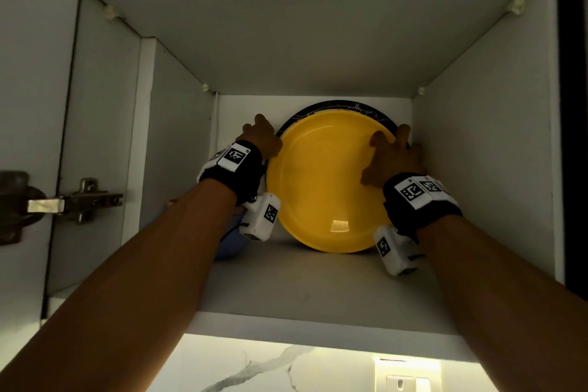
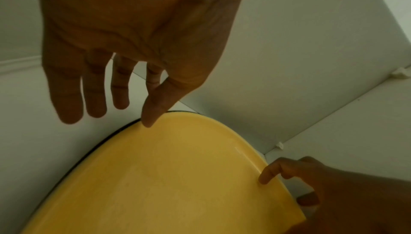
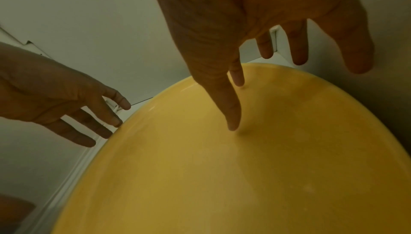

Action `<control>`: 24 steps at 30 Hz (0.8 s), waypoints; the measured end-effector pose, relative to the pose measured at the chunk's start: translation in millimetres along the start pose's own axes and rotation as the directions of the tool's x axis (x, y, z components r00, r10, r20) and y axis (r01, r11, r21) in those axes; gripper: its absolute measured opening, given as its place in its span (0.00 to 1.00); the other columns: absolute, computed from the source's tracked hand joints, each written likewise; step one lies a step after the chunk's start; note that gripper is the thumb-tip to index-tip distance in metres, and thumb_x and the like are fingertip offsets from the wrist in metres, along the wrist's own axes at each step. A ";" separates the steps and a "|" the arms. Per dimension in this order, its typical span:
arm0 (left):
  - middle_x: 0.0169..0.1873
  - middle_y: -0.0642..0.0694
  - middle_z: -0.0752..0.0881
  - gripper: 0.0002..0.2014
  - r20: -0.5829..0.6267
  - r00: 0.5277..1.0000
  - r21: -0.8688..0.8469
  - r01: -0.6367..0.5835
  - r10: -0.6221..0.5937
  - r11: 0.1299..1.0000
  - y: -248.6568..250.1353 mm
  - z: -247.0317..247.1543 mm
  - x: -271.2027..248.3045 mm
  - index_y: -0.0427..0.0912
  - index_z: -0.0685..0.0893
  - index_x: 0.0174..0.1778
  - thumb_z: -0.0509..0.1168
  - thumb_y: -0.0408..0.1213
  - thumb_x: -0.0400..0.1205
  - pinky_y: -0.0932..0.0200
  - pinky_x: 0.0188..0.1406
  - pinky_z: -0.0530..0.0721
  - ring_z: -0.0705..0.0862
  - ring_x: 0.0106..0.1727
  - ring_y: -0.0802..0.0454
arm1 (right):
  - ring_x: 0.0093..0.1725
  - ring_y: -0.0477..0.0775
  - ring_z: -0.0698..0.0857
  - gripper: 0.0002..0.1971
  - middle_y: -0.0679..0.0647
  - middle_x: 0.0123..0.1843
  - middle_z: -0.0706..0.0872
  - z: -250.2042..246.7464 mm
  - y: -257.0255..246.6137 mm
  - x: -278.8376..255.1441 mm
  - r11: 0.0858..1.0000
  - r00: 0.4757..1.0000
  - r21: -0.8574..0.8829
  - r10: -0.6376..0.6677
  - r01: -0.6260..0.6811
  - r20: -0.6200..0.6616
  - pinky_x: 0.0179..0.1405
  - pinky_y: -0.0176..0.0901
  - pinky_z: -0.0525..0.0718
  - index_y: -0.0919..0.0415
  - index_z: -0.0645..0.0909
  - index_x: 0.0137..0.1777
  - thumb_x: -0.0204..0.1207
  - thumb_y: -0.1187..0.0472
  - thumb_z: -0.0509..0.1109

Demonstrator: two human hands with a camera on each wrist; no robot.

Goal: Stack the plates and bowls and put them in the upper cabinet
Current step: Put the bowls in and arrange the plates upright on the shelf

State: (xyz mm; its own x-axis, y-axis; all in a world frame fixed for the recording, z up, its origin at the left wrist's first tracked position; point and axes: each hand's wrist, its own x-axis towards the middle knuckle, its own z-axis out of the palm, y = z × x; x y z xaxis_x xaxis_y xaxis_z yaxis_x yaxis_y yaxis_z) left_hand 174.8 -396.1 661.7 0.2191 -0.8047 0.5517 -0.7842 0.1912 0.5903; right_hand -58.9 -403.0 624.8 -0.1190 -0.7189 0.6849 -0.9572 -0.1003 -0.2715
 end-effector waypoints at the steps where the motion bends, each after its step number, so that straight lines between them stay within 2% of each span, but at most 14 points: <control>1: 0.74 0.32 0.69 0.32 -0.006 1.000 -0.022 -0.008 0.008 1.000 2.0 -3.5 -1.6 0.37 0.60 0.79 0.66 0.32 0.80 0.36 0.69 0.78 0.73 0.72 0.33 | 0.77 0.74 0.60 0.38 0.60 0.82 0.48 0.0 -0.6 -0.1 1.000 1.000 -0.001 0.001 -0.001 -0.004 0.67 0.71 0.76 0.49 0.64 0.77 0.69 0.58 0.78; 6: 0.73 0.34 0.73 0.30 -0.066 0.994 -0.198 -0.101 0.090 0.975 17.9 -27.8 -15.2 0.37 0.64 0.78 0.67 0.32 0.81 0.46 0.66 0.78 0.74 0.73 0.38 | 0.84 0.70 0.45 0.39 0.56 0.86 0.42 -1.0 -4.5 -4.1 1.000 1.000 -0.009 -0.005 0.005 -0.012 0.71 0.77 0.68 0.44 0.60 0.80 0.72 0.56 0.76; 9: 0.70 0.35 0.76 0.26 -0.073 0.990 -0.248 -0.132 0.117 0.960 30.5 -41.6 -34.9 0.37 0.70 0.74 0.69 0.33 0.81 0.50 0.47 0.82 0.77 0.70 0.37 | 0.85 0.67 0.39 0.41 0.57 0.86 0.41 -5.1 -8.0 -7.3 0.999 0.999 -0.033 -0.037 0.037 -0.012 0.75 0.77 0.61 0.44 0.60 0.81 0.72 0.53 0.77; 10: 0.69 0.36 0.78 0.24 -0.067 0.989 -0.245 -0.144 0.131 0.959 33.5 -45.6 -42.6 0.36 0.72 0.73 0.69 0.34 0.81 0.51 0.45 0.81 0.78 0.69 0.38 | 0.85 0.66 0.38 0.43 0.58 0.87 0.41 -6.7 -9.6 -7.7 0.998 0.999 -0.042 -0.048 0.047 -0.005 0.76 0.77 0.59 0.45 0.59 0.82 0.71 0.51 0.78; 14: 0.56 0.40 0.84 0.18 -0.015 0.982 -0.229 -0.187 0.188 0.955 40.9 -56.6 -68.0 0.37 0.80 0.66 0.69 0.39 0.82 0.52 0.51 0.80 0.82 0.55 0.47 | 0.85 0.64 0.33 0.49 0.59 0.87 0.36 -15.9 -13.8 -6.9 0.997 0.995 -0.029 -0.072 0.074 0.075 0.79 0.75 0.53 0.45 0.55 0.84 0.68 0.44 0.80; 16: 0.53 0.43 0.85 0.17 0.031 0.982 -0.197 -0.175 0.184 0.965 40.2 -61.9 -78.4 0.38 0.82 0.64 0.70 0.40 0.81 0.53 0.51 0.80 0.82 0.53 0.49 | 0.85 0.64 0.33 0.48 0.59 0.87 0.36 -18.5 -16.6 -6.0 0.997 0.992 -0.003 -0.080 0.080 0.098 0.80 0.73 0.51 0.45 0.57 0.83 0.67 0.42 0.80; 19: 0.53 0.44 0.86 0.17 0.078 0.977 -0.135 -0.185 0.197 0.973 38.8 -70.8 -93.0 0.38 0.85 0.62 0.71 0.41 0.80 0.53 0.53 0.81 0.83 0.54 0.50 | 0.86 0.64 0.38 0.46 0.59 0.87 0.44 -21.9 -22.7 -3.0 0.995 0.987 0.032 -0.102 0.099 0.123 0.82 0.68 0.52 0.45 0.62 0.81 0.65 0.39 0.80; 21: 0.52 0.45 0.87 0.17 0.088 0.977 -0.091 -0.185 0.193 0.978 34.1 -79.5 -103.4 0.38 0.85 0.62 0.71 0.43 0.80 0.53 0.54 0.82 0.83 0.55 0.51 | 0.85 0.66 0.48 0.45 0.61 0.86 0.53 -25.8 -32.4 -7.6 0.990 0.978 0.051 -0.135 0.128 0.157 0.82 0.64 0.56 0.46 0.67 0.79 0.62 0.35 0.79; 24: 0.53 0.44 0.88 0.18 0.094 0.978 -0.014 -0.186 0.187 0.982 21.8 -91.9 -117.1 0.37 0.86 0.61 0.71 0.44 0.80 0.54 0.52 0.82 0.84 0.56 0.50 | 0.79 0.68 0.65 0.42 0.62 0.80 0.66 -33.5 -47.4 -23.6 0.980 0.961 0.119 -0.185 0.163 0.206 0.77 0.61 0.67 0.47 0.73 0.74 0.61 0.33 0.78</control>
State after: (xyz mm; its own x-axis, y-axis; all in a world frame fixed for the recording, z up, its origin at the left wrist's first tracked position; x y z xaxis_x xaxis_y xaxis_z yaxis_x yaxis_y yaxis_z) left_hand 185.4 -246.0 664.1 0.0132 -0.8040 0.5944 -0.8034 0.3454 0.4850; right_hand -19.5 -358.2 644.2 0.1168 -0.8142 0.5687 -0.9255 -0.2969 -0.2350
